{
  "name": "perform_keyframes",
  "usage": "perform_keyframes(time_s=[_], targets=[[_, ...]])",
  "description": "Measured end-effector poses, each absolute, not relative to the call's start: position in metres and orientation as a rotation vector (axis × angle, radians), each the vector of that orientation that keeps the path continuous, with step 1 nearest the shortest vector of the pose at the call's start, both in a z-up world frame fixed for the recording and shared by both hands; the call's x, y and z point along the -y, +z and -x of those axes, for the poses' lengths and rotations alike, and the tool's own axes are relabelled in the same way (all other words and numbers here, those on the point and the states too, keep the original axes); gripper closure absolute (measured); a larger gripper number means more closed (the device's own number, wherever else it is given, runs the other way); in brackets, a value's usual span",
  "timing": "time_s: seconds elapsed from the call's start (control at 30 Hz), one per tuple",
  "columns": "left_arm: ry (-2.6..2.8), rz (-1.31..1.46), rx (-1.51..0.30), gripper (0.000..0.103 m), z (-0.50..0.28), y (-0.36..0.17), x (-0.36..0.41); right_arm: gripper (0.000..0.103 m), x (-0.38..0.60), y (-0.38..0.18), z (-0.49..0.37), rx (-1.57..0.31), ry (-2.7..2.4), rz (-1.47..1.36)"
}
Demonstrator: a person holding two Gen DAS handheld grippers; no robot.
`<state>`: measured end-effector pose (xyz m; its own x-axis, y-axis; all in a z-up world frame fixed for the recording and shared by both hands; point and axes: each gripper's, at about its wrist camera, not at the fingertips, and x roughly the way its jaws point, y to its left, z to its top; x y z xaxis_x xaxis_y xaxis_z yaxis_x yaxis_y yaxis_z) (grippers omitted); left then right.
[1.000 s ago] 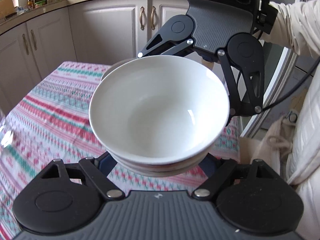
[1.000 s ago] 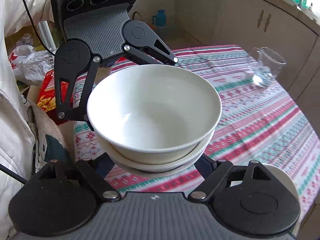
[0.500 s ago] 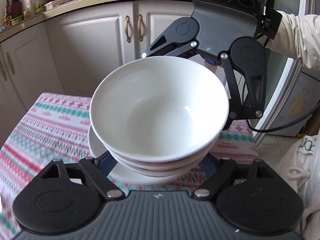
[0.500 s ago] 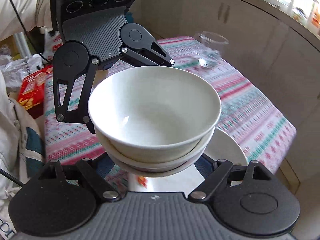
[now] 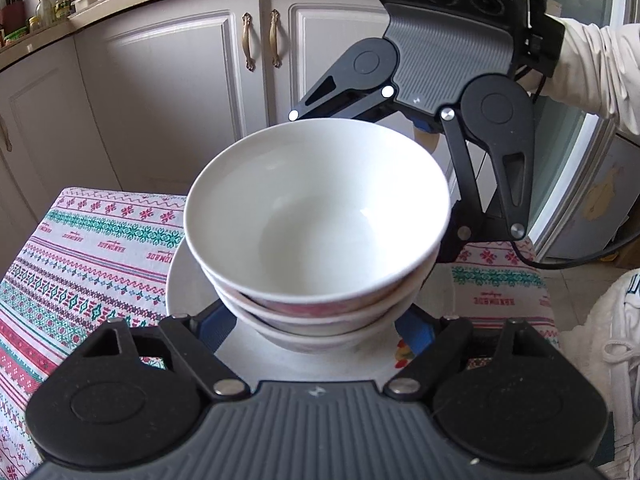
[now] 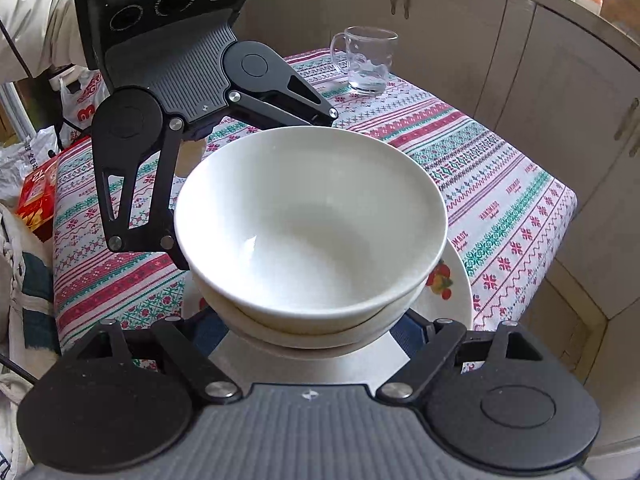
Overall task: Organize plates and bowls
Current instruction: 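Lower the bowl stack onto the fruit-print plates and open both grippers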
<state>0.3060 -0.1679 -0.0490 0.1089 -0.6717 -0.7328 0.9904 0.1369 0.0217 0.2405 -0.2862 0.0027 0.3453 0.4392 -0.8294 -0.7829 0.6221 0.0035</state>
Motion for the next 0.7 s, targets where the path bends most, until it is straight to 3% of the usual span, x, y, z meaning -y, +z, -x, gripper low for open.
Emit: perform_keyframes(time_s=[0.3, 0.37, 0.47, 0.7], targets=[[-1.32, -0.594, -0.663, 0.018, -0.307, -0.054, 0.167, 0.014, 0.287, -0.001, -0.239, -0.896, 0.802, 0.434], [-1.31, -0.588, -0.656, 0.017, -0.308, -0.056, 0.168, 0.01, 0.285, -0.001, -0.237, -0.889, 0.8, 0.437], [-1.27, -0.625, -0.594, 0.01, -0.297, -0.055, 0.166, 0.0, 0.284, 0.002, -0.232, -0.873, 0.79, 0.407], [-1.126, -0.59, -0.531, 0.005, -0.271, -0.055, 0.142, 0.0, 0.28, 0.006, -0.209, -0.876, 0.67, 0.403]])
